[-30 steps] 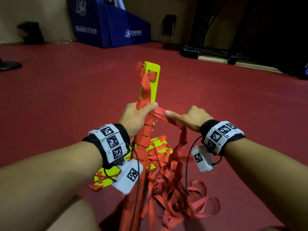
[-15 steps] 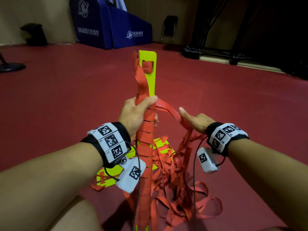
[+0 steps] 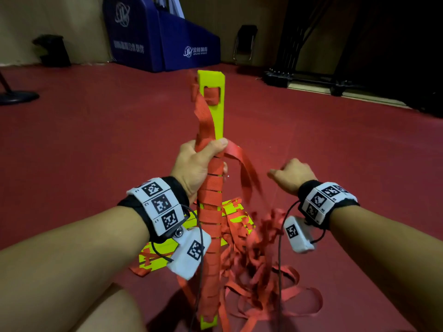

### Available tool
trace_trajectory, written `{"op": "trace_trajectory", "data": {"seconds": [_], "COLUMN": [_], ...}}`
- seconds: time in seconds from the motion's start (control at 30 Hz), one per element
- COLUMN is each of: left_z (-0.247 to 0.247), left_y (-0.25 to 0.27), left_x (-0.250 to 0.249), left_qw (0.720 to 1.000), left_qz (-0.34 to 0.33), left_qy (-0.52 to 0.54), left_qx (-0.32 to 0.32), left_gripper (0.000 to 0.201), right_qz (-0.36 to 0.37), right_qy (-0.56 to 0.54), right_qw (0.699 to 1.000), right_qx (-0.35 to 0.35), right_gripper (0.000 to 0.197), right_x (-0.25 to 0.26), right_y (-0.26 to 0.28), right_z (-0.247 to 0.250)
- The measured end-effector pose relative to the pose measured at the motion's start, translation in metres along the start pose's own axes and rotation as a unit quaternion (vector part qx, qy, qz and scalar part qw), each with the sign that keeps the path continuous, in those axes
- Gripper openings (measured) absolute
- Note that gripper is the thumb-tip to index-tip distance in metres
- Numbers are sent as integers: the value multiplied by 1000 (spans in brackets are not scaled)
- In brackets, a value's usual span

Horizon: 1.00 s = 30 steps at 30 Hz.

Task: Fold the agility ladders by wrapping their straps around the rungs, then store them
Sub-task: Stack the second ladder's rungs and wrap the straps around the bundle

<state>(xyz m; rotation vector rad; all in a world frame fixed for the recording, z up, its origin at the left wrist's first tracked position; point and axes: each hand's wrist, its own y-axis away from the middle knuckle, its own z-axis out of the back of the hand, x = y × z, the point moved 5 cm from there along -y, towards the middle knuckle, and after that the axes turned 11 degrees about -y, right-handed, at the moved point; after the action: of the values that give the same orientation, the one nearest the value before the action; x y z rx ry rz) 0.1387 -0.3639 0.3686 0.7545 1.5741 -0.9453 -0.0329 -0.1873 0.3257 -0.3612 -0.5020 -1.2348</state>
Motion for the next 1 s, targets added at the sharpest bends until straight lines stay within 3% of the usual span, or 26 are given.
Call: {"op": "trace_trajectory", "data": {"seconds": [0.07, 0.1, 0.17, 0.23, 0.27, 0.37, 0.43, 0.57, 0.67, 0.77, 0.87, 0.93, 1.0], "left_z": [-4, -5, -6, -6, -6, -1, 2, 2, 0, -3, -2, -7, -8], "left_y": [0, 0, 0, 0, -1, -1, -1, -1, -1, -2, -5, -5, -6], "left_x": [3, 4, 8, 9, 9, 10, 12, 14, 15, 15, 17, 18, 22], "left_qw": [1000, 1000, 999, 999, 999, 998, 997, 996, 995, 993, 988, 984, 982], "left_qz": [3, 4, 6, 1, 1, 10, 20, 20, -6, -32, -56, -52, -5], "left_qy": [-12, -18, -33, -39, -42, -64, -75, -85, -97, -110, -147, -169, -186], "left_qx": [9, 13, 16, 14, 11, -10, -18, -6, 15, 20, 13, 29, 25], "left_gripper": [40, 36, 29, 21, 20, 19, 21, 11, 14, 31, 79, 105, 103], "right_qz": [97, 157, 223, 241, 251, 279, 276, 274, 268, 271, 261, 279, 310], "right_qy": [-127, -220, -398, -479, -471, -379, -352, -337, -371, -362, -390, -366, -300], "right_qw": [987, 962, 874, 803, 801, 854, 870, 879, 861, 870, 865, 877, 899], "right_qx": [-8, 31, 166, 261, 271, 224, 207, 196, 220, 197, 179, 137, 75], "right_gripper": [35, 28, 28, 34, 36, 41, 38, 25, 22, 21, 25, 35, 49], "right_x": [22, 38, 70, 91, 98, 98, 94, 92, 95, 100, 103, 104, 104], "right_y": [5, 14, 41, 60, 66, 64, 60, 57, 63, 68, 71, 71, 69], "right_z": [4, 2, -5, -10, -11, -6, -4, -6, -7, -4, 0, 4, 8]}}
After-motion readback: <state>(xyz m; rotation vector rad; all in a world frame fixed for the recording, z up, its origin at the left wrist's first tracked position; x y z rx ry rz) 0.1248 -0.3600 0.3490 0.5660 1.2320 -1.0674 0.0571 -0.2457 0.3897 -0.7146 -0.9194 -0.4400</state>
